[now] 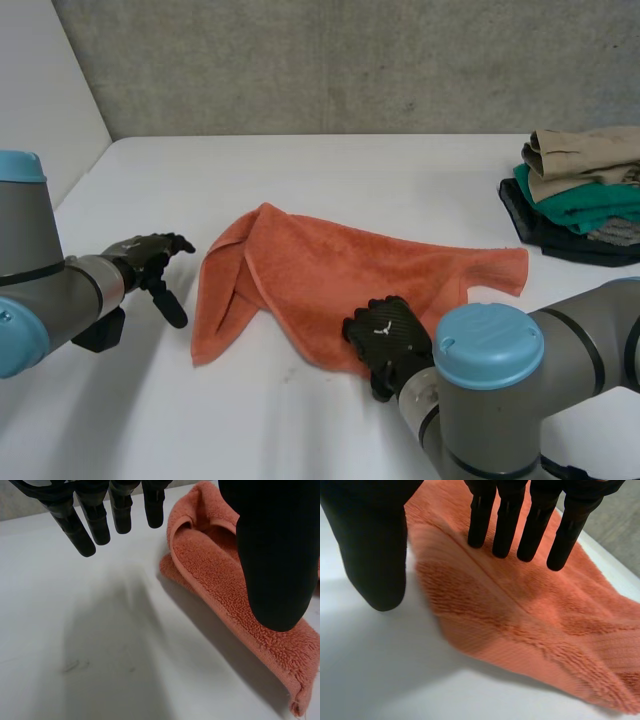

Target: Fold the laundry.

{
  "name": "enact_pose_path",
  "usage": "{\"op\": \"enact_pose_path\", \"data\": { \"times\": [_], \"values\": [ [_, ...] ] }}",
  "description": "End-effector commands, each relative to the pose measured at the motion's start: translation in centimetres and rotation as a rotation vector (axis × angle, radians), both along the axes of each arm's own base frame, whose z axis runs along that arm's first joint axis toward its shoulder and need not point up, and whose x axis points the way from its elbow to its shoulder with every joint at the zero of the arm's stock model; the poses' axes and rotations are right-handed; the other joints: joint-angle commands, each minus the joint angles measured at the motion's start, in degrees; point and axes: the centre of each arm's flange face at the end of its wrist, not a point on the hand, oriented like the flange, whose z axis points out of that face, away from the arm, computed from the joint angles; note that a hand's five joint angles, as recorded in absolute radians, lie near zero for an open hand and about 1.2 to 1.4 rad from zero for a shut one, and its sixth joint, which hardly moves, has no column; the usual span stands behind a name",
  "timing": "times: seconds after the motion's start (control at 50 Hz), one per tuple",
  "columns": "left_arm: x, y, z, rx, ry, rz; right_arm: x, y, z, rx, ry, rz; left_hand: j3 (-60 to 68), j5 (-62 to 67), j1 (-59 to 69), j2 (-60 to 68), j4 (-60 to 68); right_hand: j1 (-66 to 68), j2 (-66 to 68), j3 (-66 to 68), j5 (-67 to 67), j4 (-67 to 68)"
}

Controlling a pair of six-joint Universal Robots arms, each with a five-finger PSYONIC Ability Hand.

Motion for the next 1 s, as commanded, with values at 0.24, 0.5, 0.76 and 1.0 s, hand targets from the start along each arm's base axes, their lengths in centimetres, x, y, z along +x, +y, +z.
{"op": "enact_pose_path", "data": {
  "times": [0.24, 0.5, 0.76, 1.0],
  "values": [
    [-0.9, 0.3, -0.9, 0.01, -0.021, -0.014, -0.6, -2.7, 3.1, -0.082, -0.092, -0.066, -1.9, -2.6, -1.5, -1.6, -1.4, 49.4, 49.3, 49.4, 48.9, 49.2],
    [-2.4, -0.3, -2.2, 0.015, -0.042, -0.027, -2.4, -1.1, 17.5, -0.248, -0.352, 0.058, -1.9, -2.6, -1.5, -1.6, -1.4, 49.4, 49.3, 49.4, 48.9, 49.2],
    [-5.6, 0.0, -2.8, 0.03, -0.031, -0.055, -6.2, -3.0, 26.4, -0.353, -0.569, -0.025, 8.1, 7.3, 8.4, 8.4, 8.5, 49.4, 49.3, 49.4, 48.9, 49.2],
    [-5.6, -1.2, -2.2, -0.061, -0.085, 0.027, -11.8, -8.2, 29.3, -0.362, -0.634, -0.192, 10.9, 10.2, 11.3, 11.2, 11.4, 49.4, 49.3, 49.4, 48.9, 49.2]
  ]
}}
